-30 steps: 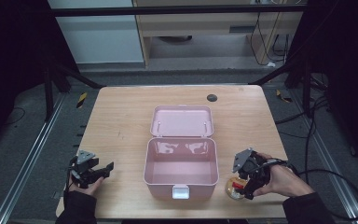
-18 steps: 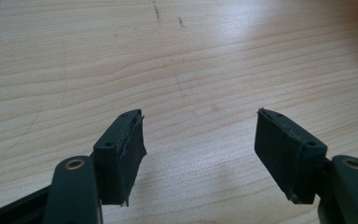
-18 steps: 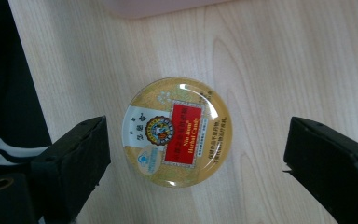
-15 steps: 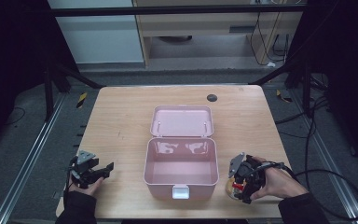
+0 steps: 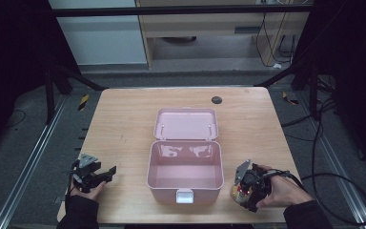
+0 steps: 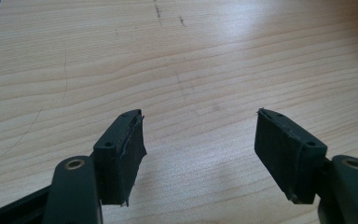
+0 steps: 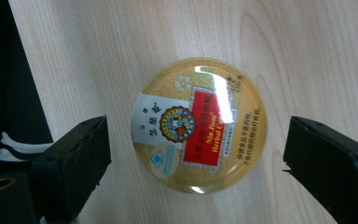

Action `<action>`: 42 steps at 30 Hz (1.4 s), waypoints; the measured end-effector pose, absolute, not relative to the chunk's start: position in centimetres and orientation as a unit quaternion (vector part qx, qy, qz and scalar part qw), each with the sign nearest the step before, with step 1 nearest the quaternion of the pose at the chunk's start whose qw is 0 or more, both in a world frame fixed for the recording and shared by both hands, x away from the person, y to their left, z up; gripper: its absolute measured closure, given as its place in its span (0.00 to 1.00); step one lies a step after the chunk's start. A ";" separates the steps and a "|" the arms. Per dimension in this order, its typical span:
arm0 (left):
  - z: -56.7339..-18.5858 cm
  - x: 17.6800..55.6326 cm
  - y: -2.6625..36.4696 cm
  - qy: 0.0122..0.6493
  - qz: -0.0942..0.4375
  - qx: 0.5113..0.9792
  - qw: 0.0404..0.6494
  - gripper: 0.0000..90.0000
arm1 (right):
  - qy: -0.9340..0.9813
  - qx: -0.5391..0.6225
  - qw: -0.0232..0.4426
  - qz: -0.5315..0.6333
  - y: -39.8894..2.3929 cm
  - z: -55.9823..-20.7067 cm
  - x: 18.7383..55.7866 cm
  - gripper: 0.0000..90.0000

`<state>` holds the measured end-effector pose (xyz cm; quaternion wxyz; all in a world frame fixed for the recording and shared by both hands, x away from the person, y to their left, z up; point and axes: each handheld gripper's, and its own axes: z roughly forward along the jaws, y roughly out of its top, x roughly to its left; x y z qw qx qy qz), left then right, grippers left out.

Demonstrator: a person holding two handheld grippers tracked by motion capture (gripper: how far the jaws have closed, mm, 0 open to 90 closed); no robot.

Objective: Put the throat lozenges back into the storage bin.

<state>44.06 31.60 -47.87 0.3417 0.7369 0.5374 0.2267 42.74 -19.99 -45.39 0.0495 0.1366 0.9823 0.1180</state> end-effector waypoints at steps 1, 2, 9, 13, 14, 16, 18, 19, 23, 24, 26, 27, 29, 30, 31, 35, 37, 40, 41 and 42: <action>-47.9 44.1 31.6 0.538 0.227 0.737 0.341 0.36 | 0.983 0.136 0.051 0.115 -19.9 -45.5 42.7 0.09; -47.9 44.1 31.6 0.538 0.227 0.737 0.342 0.36 | 0.983 0.136 0.051 0.115 -19.9 -45.5 42.7 0.09; -47.9 44.1 31.6 0.538 0.227 0.736 0.343 0.36 | 0.985 0.124 0.048 0.107 -19.3 -46.2 43.0 0.12; -47.9 44.1 31.6 0.537 0.226 0.737 0.341 0.36 | 0.986 0.122 0.045 0.103 -19.1 -46.5 43.2 0.14; -47.9 44.1 31.6 0.537 0.226 0.737 0.341 0.36 | 0.986 0.124 0.044 0.101 -19.0 -46.5 43.2 0.15; -47.9 44.1 31.6 0.538 0.227 0.736 0.343 0.36 | 0.986 0.122 0.045 0.102 -19.0 -46.7 43.3 0.16; -47.9 44.1 31.6 0.538 0.227 0.736 0.342 0.36 | 0.986 0.124 0.044 0.098 -18.9 -46.8 43.3 0.17; -47.9 44.1 31.7 0.538 0.227 0.737 0.341 0.36 | 0.986 0.124 0.043 0.098 -18.9 -46.8 43.3 0.18; -47.9 44.1 31.6 0.537 0.226 0.737 0.341 0.36 | 0.987 0.120 0.045 0.101 -18.9 -46.9 43.4 0.22; -47.9 44.1 31.6 0.537 0.226 0.737 0.341 0.36 | 0.987 0.120 0.044 0.101 -18.9 -46.9 43.5 0.22; -47.9 44.1 31.6 0.538 0.227 0.736 0.343 0.36 | 0.987 0.120 0.043 0.100 -18.9 -46.9 43.5 0.22; -47.9 44.1 31.6 0.538 0.227 0.736 0.343 0.36 | 0.987 0.120 0.043 0.102 -18.9 -46.9 43.5 0.23; -47.9 44.1 31.6 0.538 0.227 0.736 0.342 0.36 | 0.986 0.122 0.042 0.101 -18.9 -46.9 43.5 0.23; -47.9 44.1 31.6 0.538 0.227 0.736 0.342 0.36 | 0.986 0.125 0.042 0.102 -18.9 -46.9 43.4 0.23; -47.9 44.1 31.6 0.538 0.227 0.736 0.343 0.36 | 0.986 0.125 0.042 0.102 -18.9 -46.9 43.5 0.23; -47.9 44.1 31.6 0.538 0.227 0.736 0.342 0.36 | 0.985 0.132 0.040 0.101 -19.0 -46.7 43.5 0.23; -47.9 44.1 31.6 0.538 0.227 0.736 0.343 0.36 | 0.984 0.135 0.038 0.105 -19.1 -46.4 43.5 0.23; -47.9 44.1 31.6 0.538 0.227 0.736 0.343 0.36 | 0.984 0.138 0.039 0.108 -19.4 -46.0 43.4 0.23; -47.9 44.1 31.6 0.538 0.227 0.736 0.343 0.36 | 0.984 0.139 0.039 0.106 -19.5 -45.8 43.4 0.23; -47.9 44.1 31.6 0.538 0.227 0.736 0.343 0.36 | 0.984 0.139 0.039 0.106 -19.5 -45.6 43.4 0.23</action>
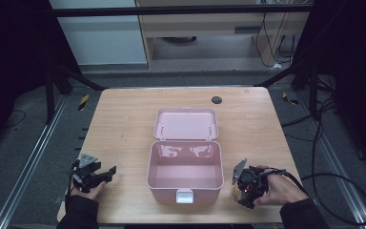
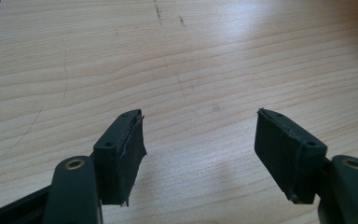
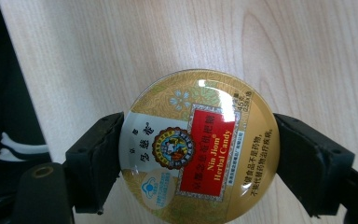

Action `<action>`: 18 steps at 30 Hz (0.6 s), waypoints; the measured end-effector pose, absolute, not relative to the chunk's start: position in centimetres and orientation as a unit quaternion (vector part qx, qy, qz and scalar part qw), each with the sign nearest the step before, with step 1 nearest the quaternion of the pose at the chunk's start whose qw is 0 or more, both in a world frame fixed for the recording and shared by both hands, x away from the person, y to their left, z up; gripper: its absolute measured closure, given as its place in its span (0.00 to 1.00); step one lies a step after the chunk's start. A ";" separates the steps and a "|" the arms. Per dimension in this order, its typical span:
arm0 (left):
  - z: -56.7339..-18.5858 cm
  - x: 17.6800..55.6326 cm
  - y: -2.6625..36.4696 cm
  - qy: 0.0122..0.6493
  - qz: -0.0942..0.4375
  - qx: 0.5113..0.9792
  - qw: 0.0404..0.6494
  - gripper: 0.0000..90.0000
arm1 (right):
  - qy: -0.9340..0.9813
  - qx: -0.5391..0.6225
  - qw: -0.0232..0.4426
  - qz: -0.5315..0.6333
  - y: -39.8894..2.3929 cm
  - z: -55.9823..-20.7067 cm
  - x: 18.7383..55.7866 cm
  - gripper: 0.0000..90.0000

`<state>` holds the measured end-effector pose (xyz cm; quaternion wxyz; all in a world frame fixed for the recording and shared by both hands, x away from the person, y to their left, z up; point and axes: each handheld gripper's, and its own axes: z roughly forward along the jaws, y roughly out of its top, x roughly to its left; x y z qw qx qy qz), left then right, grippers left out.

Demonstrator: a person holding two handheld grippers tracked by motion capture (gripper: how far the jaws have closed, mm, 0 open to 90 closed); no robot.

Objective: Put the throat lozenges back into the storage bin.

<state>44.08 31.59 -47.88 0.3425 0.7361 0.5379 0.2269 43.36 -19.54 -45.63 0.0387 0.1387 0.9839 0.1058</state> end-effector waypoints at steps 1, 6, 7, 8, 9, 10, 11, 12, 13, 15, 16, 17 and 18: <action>-47.9 44.1 31.6 0.537 0.226 0.737 0.341 0.36 | 0.984 0.137 0.040 0.108 -19.6 -45.4 43.4 0.23; -47.9 44.1 31.6 0.537 0.225 0.738 0.341 0.36 | 0.981 0.142 0.047 0.122 -20.0 -43.7 43.4 0.23; -47.9 44.1 31.6 0.537 0.226 0.738 0.342 0.36 | 0.980 0.145 0.050 0.123 -20.0 -43.4 43.4 0.23; -47.9 44.1 31.5 0.537 0.225 0.738 0.342 0.36 | 0.980 0.146 0.053 0.127 -20.1 -43.0 43.4 0.23; -47.9 44.1 31.5 0.537 0.225 0.737 0.342 0.36 | 0.979 0.146 0.056 0.131 -20.2 -42.7 43.4 0.23; -47.9 44.1 31.5 0.537 0.225 0.737 0.342 0.36 | 0.978 0.146 0.057 0.135 -20.3 -42.2 43.5 0.23; -47.9 44.1 31.5 0.537 0.225 0.737 0.342 0.36 | 0.978 0.146 0.062 0.137 -20.3 -41.9 43.5 0.23; -47.9 44.1 31.5 0.537 0.225 0.737 0.342 0.36 | 0.977 0.146 0.064 0.138 -20.4 -41.5 43.5 0.23; -47.9 44.1 31.5 0.537 0.225 0.737 0.342 0.36 | 0.977 0.146 0.066 0.139 -20.4 -41.1 43.5 0.23; -47.9 44.1 31.5 0.537 0.224 0.738 0.343 0.36 | 0.976 0.149 0.070 0.143 -20.3 -40.0 43.6 0.23; -47.9 44.1 31.5 0.537 0.224 0.738 0.342 0.36 | 0.976 0.149 0.070 0.143 -20.3 -40.0 43.6 0.23; -47.9 44.1 31.4 0.537 0.224 0.738 0.343 0.36 | 0.975 0.150 0.072 0.145 -20.2 -39.7 43.6 0.23; -47.9 44.1 31.4 0.537 0.224 0.738 0.343 0.36 | 0.975 0.149 0.076 0.147 -20.2 -39.4 43.6 0.23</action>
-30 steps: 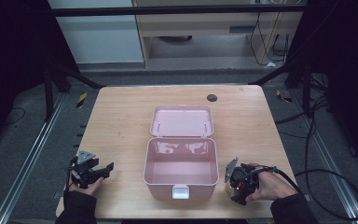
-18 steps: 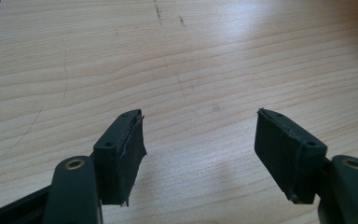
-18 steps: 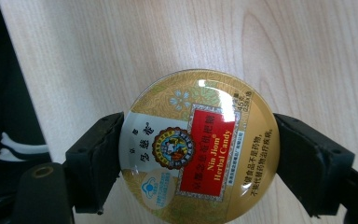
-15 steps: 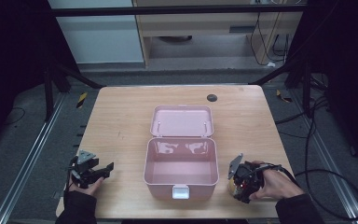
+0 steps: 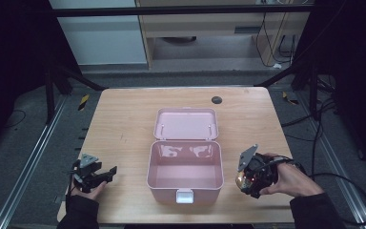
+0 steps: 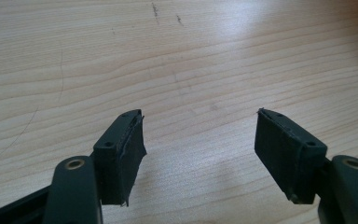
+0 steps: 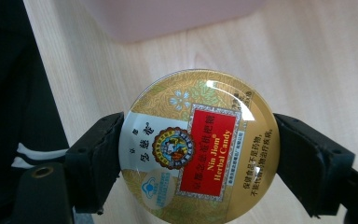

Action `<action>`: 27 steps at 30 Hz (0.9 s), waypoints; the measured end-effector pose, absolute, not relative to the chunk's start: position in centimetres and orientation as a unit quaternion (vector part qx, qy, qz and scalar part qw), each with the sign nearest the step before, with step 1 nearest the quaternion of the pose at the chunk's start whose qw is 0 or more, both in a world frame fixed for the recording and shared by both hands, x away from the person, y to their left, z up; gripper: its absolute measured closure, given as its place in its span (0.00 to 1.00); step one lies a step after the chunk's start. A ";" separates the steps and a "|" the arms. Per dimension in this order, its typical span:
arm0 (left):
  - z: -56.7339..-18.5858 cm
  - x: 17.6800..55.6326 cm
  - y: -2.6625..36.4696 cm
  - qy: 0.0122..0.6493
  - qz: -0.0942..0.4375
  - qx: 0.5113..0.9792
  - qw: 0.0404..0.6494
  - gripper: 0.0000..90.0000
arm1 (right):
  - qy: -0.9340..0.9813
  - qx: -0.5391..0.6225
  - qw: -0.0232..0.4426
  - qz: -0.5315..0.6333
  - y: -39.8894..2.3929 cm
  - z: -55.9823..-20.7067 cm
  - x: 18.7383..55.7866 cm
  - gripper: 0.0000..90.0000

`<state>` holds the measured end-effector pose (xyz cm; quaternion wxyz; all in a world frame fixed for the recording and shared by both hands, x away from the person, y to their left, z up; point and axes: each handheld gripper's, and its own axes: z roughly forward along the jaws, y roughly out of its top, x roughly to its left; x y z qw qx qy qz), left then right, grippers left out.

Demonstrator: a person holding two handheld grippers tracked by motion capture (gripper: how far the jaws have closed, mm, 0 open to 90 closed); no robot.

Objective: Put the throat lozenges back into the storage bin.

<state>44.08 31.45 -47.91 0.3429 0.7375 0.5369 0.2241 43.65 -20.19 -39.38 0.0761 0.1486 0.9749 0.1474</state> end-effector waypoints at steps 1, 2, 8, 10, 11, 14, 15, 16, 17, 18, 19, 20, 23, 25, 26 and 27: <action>-47.9 44.1 31.4 0.537 0.224 0.737 0.343 0.36 | 0.974 0.149 0.078 0.150 -20.2 -39.0 43.7 0.23; -47.9 44.1 31.4 0.537 0.224 0.738 0.343 0.36 | 0.974 0.148 0.081 0.153 -20.1 -38.5 43.7 0.23; -48.0 44.1 31.4 0.536 0.222 0.739 0.342 0.36 | 0.973 0.147 0.091 0.155 -19.7 -36.3 44.1 0.23; -48.0 44.1 31.5 0.535 0.222 0.740 0.340 0.36 | 0.972 0.145 0.095 0.158 -19.6 -35.6 44.2 0.23; -48.0 44.1 31.4 0.535 0.222 0.741 0.340 0.36 | 0.972 0.147 0.094 0.158 -19.5 -35.2 44.2 0.23; -47.9 44.1 31.5 0.536 0.223 0.739 0.342 0.36 | 0.972 0.146 0.097 0.157 -19.3 -34.5 44.4 0.23; -47.9 44.1 31.5 0.536 0.223 0.738 0.342 0.36 | 0.971 0.149 0.098 0.157 -19.2 -34.1 44.4 0.23; -47.9 44.1 31.5 0.536 0.223 0.739 0.342 0.36 | 0.972 0.145 0.100 0.157 -19.1 -33.8 44.4 0.23; -47.9 44.1 31.5 0.537 0.223 0.739 0.342 0.36 | 0.972 0.145 0.101 0.158 -19.0 -33.6 44.4 0.23; -47.9 44.1 31.5 0.536 0.223 0.739 0.342 0.36 | 0.971 0.146 0.101 0.158 -18.8 -33.2 44.4 0.23; -47.9 44.1 31.5 0.536 0.222 0.740 0.341 0.36 | 0.971 0.142 0.103 0.160 -18.7 -33.0 44.5 0.23; -47.9 44.1 31.4 0.536 0.222 0.740 0.341 0.36 | 0.971 0.142 0.105 0.161 -18.6 -32.7 44.5 0.23; -48.0 44.1 31.4 0.535 0.222 0.740 0.341 0.36 | 0.971 0.138 0.108 0.162 -18.2 -32.0 44.5 0.23; -47.9 44.1 31.4 0.535 0.222 0.740 0.341 0.36 | 0.971 0.135 0.110 0.164 -17.8 -31.5 44.6 0.23; -47.9 44.1 31.4 0.535 0.222 0.740 0.341 0.36 | 0.971 0.131 0.112 0.164 -17.7 -31.3 44.7 0.23; -47.9 44.1 31.5 0.535 0.222 0.740 0.341 0.36 | 0.971 0.132 0.113 0.167 -17.5 -31.3 44.7 0.23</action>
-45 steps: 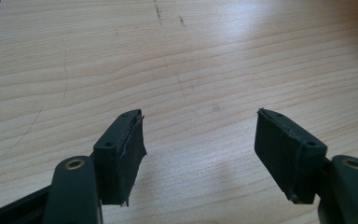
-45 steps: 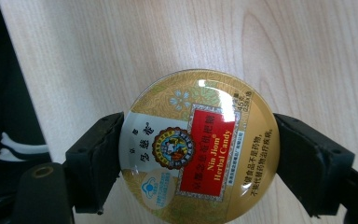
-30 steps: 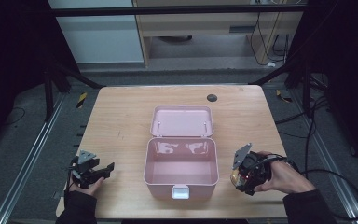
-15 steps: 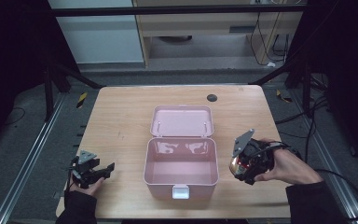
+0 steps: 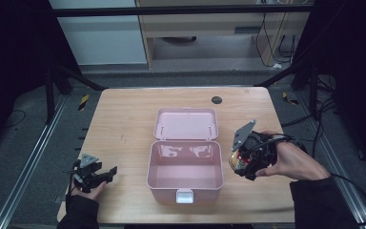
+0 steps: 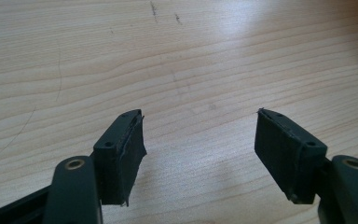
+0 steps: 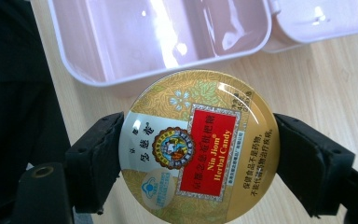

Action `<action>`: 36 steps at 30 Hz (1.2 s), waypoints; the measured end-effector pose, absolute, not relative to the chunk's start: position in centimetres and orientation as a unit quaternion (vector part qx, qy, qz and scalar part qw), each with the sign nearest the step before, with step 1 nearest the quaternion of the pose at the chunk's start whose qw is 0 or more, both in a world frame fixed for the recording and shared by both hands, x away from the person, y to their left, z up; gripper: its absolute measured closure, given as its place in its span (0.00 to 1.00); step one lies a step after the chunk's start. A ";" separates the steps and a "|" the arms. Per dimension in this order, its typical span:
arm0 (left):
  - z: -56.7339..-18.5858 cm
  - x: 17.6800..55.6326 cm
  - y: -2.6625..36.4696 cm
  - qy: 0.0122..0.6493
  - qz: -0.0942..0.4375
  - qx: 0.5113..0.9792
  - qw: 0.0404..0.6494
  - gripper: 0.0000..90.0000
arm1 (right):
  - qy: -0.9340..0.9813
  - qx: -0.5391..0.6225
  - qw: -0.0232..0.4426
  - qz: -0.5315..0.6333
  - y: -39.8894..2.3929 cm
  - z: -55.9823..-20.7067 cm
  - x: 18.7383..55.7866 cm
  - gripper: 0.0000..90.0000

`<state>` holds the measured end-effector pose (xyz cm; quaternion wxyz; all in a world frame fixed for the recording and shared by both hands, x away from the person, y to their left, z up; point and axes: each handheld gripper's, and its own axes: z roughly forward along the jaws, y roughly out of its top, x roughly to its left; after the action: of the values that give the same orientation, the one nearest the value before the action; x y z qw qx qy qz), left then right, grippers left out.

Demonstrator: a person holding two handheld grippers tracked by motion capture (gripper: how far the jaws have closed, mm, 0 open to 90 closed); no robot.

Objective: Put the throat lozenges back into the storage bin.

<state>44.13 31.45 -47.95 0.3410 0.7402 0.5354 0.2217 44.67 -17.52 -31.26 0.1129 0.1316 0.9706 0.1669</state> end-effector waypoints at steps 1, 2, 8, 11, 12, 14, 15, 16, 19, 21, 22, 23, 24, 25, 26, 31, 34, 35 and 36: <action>-47.9 44.1 31.5 0.535 0.222 0.740 0.341 0.36 | 0.971 0.132 0.114 0.166 -17.3 -31.1 44.7 0.23; -48.0 44.1 31.5 0.535 0.221 0.740 0.341 0.36 | 0.971 0.131 0.114 0.166 -17.2 -31.0 44.7 0.23; -47.9 44.1 31.5 0.535 0.221 0.741 0.340 0.36 | 0.972 0.123 0.116 0.165 -16.3 -30.1 45.0 0.23; -47.9 44.1 31.5 0.535 0.221 0.741 0.340 0.36 | 0.971 0.120 0.117 0.168 -15.7 -29.7 45.1 0.23; -47.9 44.2 31.5 0.535 0.221 0.741 0.340 0.36 | 0.972 0.116 0.118 0.169 -15.4 -29.6 45.1 0.23; -47.9 44.1 31.5 0.535 0.222 0.741 0.340 0.36 | 0.972 0.112 0.118 0.171 -15.0 -29.5 45.2 0.23; -47.9 44.1 31.5 0.535 0.222 0.740 0.341 0.36 | 0.972 0.111 0.117 0.172 -14.6 -29.5 45.3 0.23; -47.8 44.1 31.5 0.535 0.223 0.740 0.342 0.36 | 0.972 0.110 0.116 0.172 -14.4 -29.4 45.3 0.23; -47.8 44.1 31.4 0.535 0.222 0.740 0.342 0.36 | 0.973 0.103 0.115 0.172 -13.6 -29.5 45.5 0.23; -47.9 44.1 31.4 0.534 0.222 0.740 0.342 0.36 | 0.973 0.100 0.113 0.174 -13.1 -29.6 45.7 0.23; -47.9 44.1 31.4 0.534 0.222 0.740 0.342 0.36 | 0.973 0.099 0.113 0.175 -12.9 -29.7 45.7 0.23; -47.8 44.1 31.4 0.535 0.222 0.740 0.342 0.36 | 0.973 0.099 0.112 0.174 -12.7 -29.7 45.7 0.23; -47.8 44.1 31.5 0.534 0.223 0.741 0.341 0.36 | 0.974 0.097 0.109 0.174 -12.5 -29.9 45.8 0.23; -47.8 44.1 31.5 0.535 0.223 0.740 0.342 0.36 | 0.974 0.093 0.108 0.174 -12.2 -30.0 45.9 0.23; -47.8 44.1 31.5 0.535 0.223 0.740 0.343 0.36 | 0.975 0.094 0.109 0.171 -11.9 -30.1 45.9 0.23; -47.8 44.1 31.5 0.534 0.223 0.741 0.342 0.36 | 0.975 0.086 0.105 0.173 -10.9 -30.9 46.2 0.23; -47.8 44.1 31.5 0.534 0.223 0.741 0.341 0.36 | 0.978 0.078 0.103 0.167 -10.2 -31.6 46.3 0.23; -47.8 44.1 31.5 0.534 0.223 0.741 0.341 0.36 | 0.978 0.079 0.102 0.166 -10.1 -31.8 46.3 0.23; -47.8 44.1 31.5 0.534 0.223 0.740 0.342 0.36 | 0.978 0.076 0.101 0.164 -9.9 -32.0 46.4 0.23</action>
<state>44.10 31.48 -47.80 0.3422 0.7400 0.5343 0.2232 46.38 -9.87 -32.02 0.1006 0.0760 0.9784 0.1636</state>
